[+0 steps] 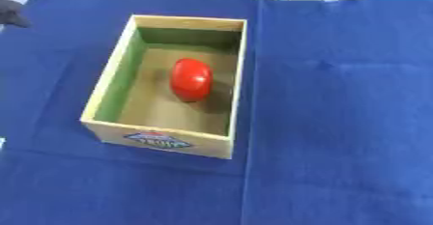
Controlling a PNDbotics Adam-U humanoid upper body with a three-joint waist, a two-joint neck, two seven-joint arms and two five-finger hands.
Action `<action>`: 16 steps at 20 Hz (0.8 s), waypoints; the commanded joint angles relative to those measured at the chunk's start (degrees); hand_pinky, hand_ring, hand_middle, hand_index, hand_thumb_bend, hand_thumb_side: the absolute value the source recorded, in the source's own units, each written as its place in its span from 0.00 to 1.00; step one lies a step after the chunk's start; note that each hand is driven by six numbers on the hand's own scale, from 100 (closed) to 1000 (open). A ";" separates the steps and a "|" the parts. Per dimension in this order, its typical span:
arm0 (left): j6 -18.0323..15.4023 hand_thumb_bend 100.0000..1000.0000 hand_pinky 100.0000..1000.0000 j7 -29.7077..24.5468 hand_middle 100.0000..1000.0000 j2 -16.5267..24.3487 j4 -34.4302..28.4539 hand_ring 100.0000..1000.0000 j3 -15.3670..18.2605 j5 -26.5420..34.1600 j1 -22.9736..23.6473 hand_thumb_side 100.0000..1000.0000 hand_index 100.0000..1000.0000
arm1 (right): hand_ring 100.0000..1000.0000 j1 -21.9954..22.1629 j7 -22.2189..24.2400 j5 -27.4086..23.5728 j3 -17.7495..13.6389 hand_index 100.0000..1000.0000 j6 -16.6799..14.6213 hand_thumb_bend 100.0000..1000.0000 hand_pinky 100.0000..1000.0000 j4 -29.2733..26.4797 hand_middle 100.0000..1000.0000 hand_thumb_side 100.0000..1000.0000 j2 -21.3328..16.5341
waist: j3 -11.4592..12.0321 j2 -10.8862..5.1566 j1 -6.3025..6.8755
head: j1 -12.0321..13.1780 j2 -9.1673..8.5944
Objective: Pick up objects on the table and place them in the box.
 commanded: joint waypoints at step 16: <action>-0.12 0.01 0.47 0.07 0.63 1.00 -0.99 0.55 0.45 -0.29 -0.76 0.97 0.88 | 0.86 0.02 -1.03 0.57 -0.56 0.85 0.05 0.00 0.82 -1.12 0.88 1.00 -0.69 | 0.16 -1.01 0.10 | -4.17 -0.13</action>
